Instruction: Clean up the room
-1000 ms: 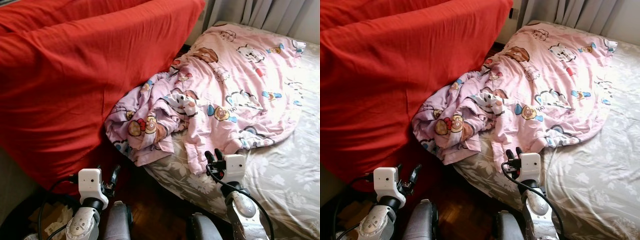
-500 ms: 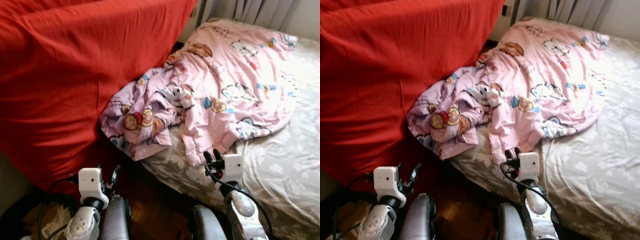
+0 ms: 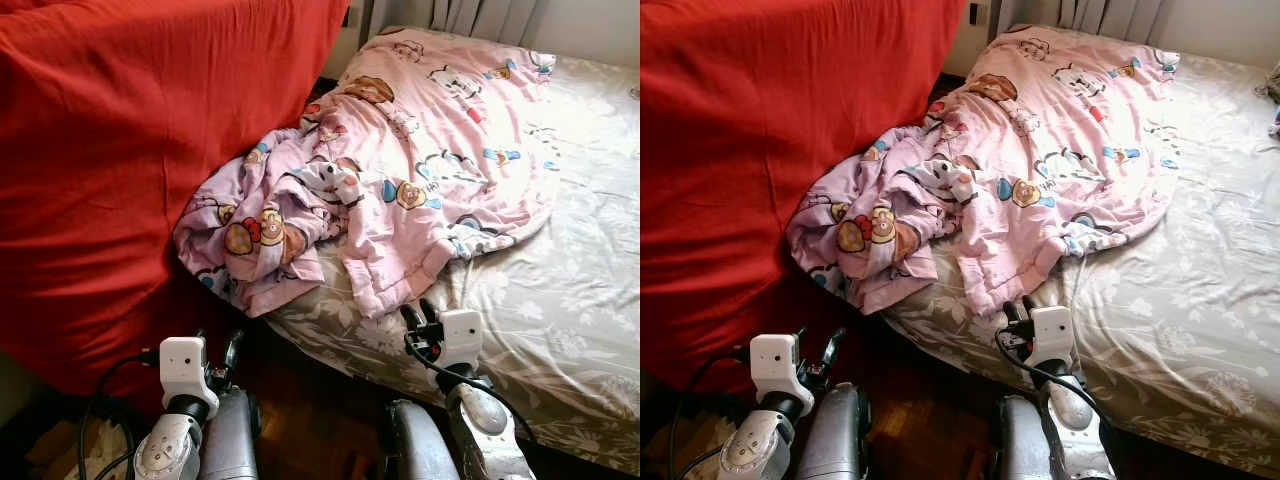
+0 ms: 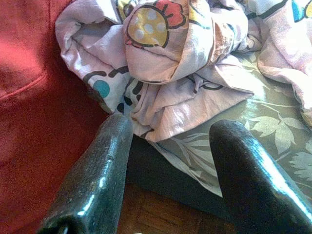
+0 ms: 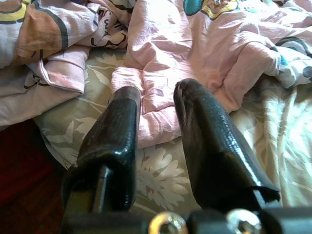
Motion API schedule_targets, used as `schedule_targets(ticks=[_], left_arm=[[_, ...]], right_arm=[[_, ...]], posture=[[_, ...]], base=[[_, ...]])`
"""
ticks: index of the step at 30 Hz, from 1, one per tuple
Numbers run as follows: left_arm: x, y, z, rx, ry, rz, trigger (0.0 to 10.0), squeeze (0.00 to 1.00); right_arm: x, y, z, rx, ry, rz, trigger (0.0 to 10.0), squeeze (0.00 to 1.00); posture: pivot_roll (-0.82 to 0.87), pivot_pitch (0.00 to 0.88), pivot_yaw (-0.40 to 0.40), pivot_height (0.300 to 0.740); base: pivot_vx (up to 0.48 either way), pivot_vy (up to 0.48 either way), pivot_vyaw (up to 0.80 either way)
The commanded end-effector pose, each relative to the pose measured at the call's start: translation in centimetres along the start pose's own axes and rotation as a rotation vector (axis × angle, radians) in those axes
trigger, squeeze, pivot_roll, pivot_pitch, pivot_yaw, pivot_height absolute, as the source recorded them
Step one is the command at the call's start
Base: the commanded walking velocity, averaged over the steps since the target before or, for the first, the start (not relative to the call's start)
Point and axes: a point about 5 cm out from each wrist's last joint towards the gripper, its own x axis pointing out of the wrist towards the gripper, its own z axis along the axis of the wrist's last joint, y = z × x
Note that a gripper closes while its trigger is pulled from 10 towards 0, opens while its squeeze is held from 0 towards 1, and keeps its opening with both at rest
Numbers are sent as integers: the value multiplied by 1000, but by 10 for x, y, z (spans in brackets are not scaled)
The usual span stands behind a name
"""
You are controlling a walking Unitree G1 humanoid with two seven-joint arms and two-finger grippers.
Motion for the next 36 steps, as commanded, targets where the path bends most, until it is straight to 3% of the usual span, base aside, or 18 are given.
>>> schedule_targets(ticks=[1,9,16,19,31,36], left_arm=[[-1,1,-4,12,30,3,10000,0],[-3,2,-6,16,36,12,10000,0],[-2,1,-5,14,34,10,10000,0],[-2,1,-5,15,34,10,10000,0],[-4,1,-6,19,38,10,10000,0],[-3,0,-5,22,30,12,10000,0]], right_arm=[[-1,0,-4,4,26,-3,10000,0],[1,0,-4,17,23,-4,10000,0],[0,2,-3,-29,16,18,10000,0],[0,2,-4,-1,15,15,10000,0],[3,0,-5,4,32,-10,10000,0],[3,-3,-17,-27,127,-34,10000,0]], posture=[[36,186,-50,576],[41,187,-50,576],[39,190,-51,576],[40,192,-51,576],[45,194,-45,576],[46,198,-45,576]], base=[[0,0,0],[0,0,0],[263,0,229],[255,0,800],[285,0,0],[108,0,0]])
